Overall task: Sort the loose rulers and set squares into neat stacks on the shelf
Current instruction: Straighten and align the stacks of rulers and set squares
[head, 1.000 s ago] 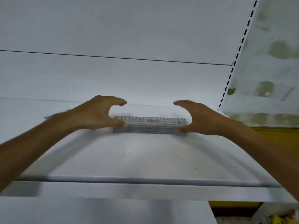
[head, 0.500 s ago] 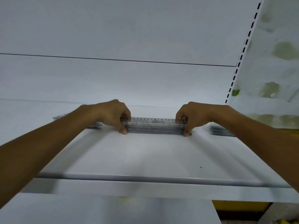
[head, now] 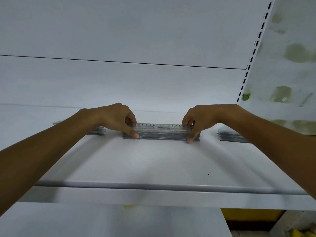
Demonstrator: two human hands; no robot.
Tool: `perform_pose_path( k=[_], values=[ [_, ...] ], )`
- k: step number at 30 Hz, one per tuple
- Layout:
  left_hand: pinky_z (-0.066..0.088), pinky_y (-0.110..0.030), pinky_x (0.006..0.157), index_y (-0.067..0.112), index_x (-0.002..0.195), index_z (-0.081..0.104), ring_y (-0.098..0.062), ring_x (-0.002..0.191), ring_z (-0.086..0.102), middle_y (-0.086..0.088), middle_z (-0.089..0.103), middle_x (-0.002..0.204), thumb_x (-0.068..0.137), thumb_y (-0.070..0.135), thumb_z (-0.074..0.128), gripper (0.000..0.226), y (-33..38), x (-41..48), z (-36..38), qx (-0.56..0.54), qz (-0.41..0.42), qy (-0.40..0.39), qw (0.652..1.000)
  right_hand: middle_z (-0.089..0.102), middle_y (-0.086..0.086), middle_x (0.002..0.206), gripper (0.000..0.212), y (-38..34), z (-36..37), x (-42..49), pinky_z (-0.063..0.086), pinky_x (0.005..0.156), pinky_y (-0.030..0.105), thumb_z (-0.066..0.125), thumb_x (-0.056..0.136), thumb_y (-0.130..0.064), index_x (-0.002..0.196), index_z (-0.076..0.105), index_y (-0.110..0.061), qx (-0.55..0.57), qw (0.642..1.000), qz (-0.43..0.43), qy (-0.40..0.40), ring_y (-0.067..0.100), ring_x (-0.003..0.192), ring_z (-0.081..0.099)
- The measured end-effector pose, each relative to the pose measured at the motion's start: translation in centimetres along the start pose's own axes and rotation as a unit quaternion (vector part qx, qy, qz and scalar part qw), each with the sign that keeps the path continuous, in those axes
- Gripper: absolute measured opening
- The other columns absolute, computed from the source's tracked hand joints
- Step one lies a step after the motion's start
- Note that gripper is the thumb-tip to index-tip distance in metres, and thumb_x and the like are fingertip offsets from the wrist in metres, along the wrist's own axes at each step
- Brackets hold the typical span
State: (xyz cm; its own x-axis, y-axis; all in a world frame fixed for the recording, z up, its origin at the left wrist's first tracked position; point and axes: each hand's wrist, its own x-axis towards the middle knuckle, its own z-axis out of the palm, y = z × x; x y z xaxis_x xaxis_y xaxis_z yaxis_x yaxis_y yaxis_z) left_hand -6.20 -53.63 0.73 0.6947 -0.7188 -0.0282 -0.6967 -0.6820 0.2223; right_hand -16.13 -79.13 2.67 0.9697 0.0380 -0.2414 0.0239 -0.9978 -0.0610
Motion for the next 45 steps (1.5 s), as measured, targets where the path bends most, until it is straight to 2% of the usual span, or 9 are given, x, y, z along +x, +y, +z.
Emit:
perform_pose_path(
  k=[4,9,14,20,27,29,32,36,45],
  values=[
    [0.038,-0.011,0.071,0.028,0.107,0.064,0.009,0.083,0.053,0.015,0.061,0.092,0.062,0.046,0.079,0.050,0.2,-0.1,0.0,-0.027,0.003,0.016,1.000,0.061,-0.017,0.075,0.029,0.0,-0.1,0.1,0.048,0.077,0.028,0.082,0.059,-0.043,0.076,0.063,-0.030,-0.009,1.000,-0.022,0.011,0.012,0.081,0.061],
    [0.042,-0.011,0.070,0.021,0.100,0.068,0.005,0.080,0.054,0.011,0.064,0.087,0.061,0.041,0.081,0.046,0.5,0.1,0.1,-0.010,0.004,0.027,1.000,0.049,-0.016,0.047,0.032,0.0,-0.1,0.4,0.038,0.055,0.023,0.082,0.059,-0.043,0.058,0.054,-0.026,-0.025,0.999,-0.029,0.014,0.007,0.057,0.050],
    [0.041,-0.010,0.068,0.022,0.097,0.068,0.007,0.078,0.053,0.016,0.062,0.082,0.061,0.040,0.082,0.043,0.7,0.2,0.0,0.004,-0.002,0.026,1.000,0.061,-0.008,0.064,0.038,0.0,-0.2,0.4,0.041,0.059,0.024,0.081,0.058,-0.046,0.079,0.066,-0.018,-0.038,0.999,-0.034,0.016,0.013,0.069,0.060],
    [0.042,-0.019,0.074,0.020,0.100,0.067,-0.004,0.080,0.055,0.012,0.061,0.083,0.062,0.041,0.081,0.046,0.9,0.3,-0.1,0.032,-0.013,0.024,0.999,0.050,-0.020,0.041,0.033,0.1,-0.3,0.7,0.031,0.048,0.020,0.081,0.060,-0.044,0.054,0.052,-0.030,-0.055,0.997,-0.042,0.016,0.007,0.054,0.053],
    [0.041,-0.021,0.081,0.023,0.114,0.061,-0.008,0.090,0.055,0.005,0.064,0.103,0.066,0.047,0.076,0.055,1.3,-0.1,0.0,0.045,-0.024,0.002,0.999,0.052,-0.016,0.058,0.030,0.2,0.0,0.5,0.038,0.057,0.021,0.081,0.060,-0.044,0.061,0.056,-0.028,-0.031,0.998,-0.043,0.019,0.011,0.066,0.055],
    [0.039,-0.021,0.083,0.027,0.122,0.053,-0.008,0.094,0.054,0.010,0.061,0.103,0.064,0.056,0.073,0.068,1.4,-0.3,-0.1,0.028,-0.034,-0.005,0.999,0.060,-0.017,0.089,0.049,0.3,0.1,0.2,0.045,0.078,0.024,0.079,0.059,-0.053,0.099,0.061,-0.030,-0.016,1.000,-0.023,0.005,0.010,0.089,0.056],
    [0.038,-0.022,0.086,0.034,0.129,0.044,-0.005,0.105,0.053,0.016,0.057,0.109,0.055,0.074,0.060,0.086,1.4,-0.6,-0.4,-0.029,-0.030,0.031,0.999,0.047,-0.013,0.132,0.093,0.6,0.0,-0.9,0.037,0.100,0.028,0.069,0.060,-0.067,0.138,0.034,-0.031,0.035,0.999,-0.007,0.039,0.006,0.116,0.046],
    [0.037,-0.023,0.086,0.034,0.125,0.048,-0.003,0.106,0.052,0.016,0.057,0.115,0.057,0.078,0.050,0.081,2.6,-0.2,-1.6,-0.067,0.002,0.089,0.994,0.046,-0.010,0.136,0.091,1.9,-1.9,-3.2,0.030,0.095,0.022,0.061,0.059,-0.072,0.138,0.036,-0.034,0.110,0.985,0.006,0.130,0.005,0.121,0.043],
    [0.043,-0.008,0.083,0.030,0.109,0.063,0.015,0.092,0.054,0.017,0.064,0.105,0.078,0.047,0.063,0.036,12.0,1.2,0.8,-0.141,0.168,0.166,0.961,0.047,-0.009,0.137,0.100,6.6,0.4,-6.6,0.031,0.098,0.024,0.059,0.051,-0.076,0.138,0.034,-0.033,0.100,0.981,0.067,0.154,0.010,0.123,0.043]
  ],
)
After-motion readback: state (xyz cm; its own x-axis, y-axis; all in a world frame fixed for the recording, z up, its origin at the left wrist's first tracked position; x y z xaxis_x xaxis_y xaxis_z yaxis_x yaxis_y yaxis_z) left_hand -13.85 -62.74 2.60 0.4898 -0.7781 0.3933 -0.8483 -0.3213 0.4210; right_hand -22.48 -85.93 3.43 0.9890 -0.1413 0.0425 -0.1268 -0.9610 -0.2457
